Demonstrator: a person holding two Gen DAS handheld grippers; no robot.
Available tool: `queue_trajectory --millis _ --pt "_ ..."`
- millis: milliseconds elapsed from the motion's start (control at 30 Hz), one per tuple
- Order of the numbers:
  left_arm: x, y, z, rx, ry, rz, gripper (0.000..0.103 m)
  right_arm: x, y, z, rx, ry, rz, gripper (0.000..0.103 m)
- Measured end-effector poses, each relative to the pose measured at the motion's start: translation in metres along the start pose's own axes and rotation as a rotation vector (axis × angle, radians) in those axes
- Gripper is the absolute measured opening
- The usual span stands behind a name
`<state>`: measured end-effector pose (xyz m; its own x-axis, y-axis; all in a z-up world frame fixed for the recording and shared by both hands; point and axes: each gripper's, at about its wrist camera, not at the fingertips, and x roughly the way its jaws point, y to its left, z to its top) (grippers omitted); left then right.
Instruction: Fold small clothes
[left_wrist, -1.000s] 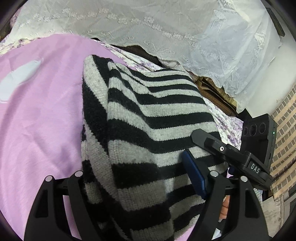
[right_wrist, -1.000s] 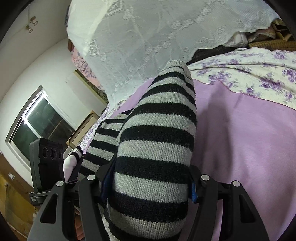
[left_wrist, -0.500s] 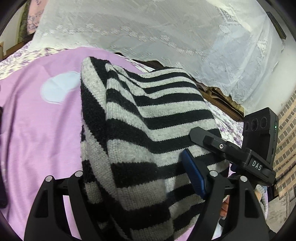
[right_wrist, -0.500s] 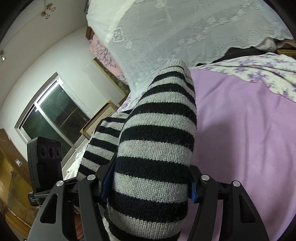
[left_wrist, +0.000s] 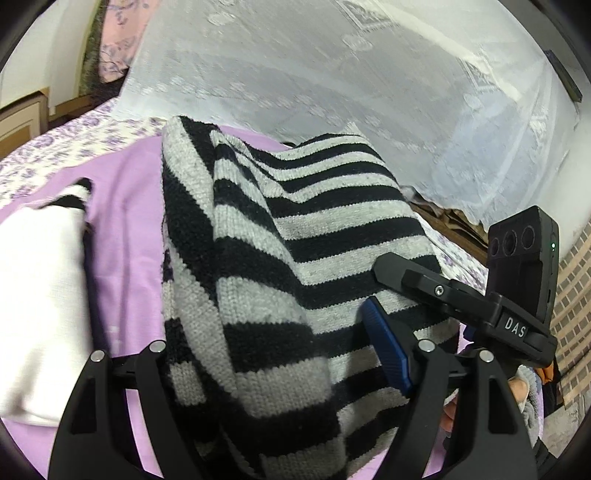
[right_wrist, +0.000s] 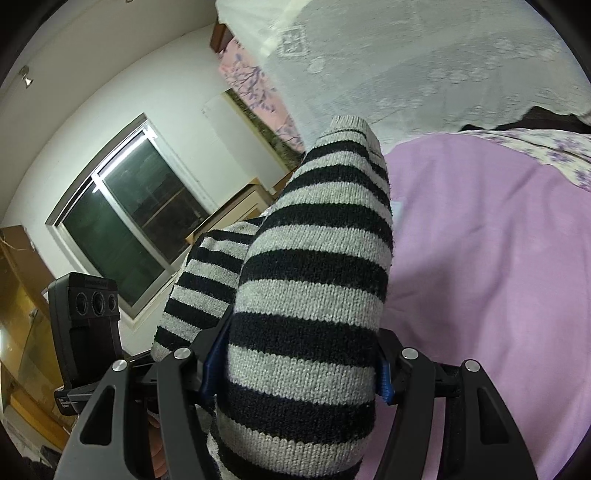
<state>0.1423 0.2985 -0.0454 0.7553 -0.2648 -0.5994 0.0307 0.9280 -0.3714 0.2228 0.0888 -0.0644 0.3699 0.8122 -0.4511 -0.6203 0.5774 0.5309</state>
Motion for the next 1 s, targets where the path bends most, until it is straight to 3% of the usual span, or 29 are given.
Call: queue_trajectory --millis 533,1000 --pt "-0.093 0.112 0.007 -0.114 -0.108 0.123 0.075 0.109 0.114 0.013 -0.091 0.112 0.13 0.064" --pt "-0.129 0.185 0.007 -0.207 -0.161 0.153 0.075 0.171 0.165 0.01 -0.121 0.176 0.176 0.064"
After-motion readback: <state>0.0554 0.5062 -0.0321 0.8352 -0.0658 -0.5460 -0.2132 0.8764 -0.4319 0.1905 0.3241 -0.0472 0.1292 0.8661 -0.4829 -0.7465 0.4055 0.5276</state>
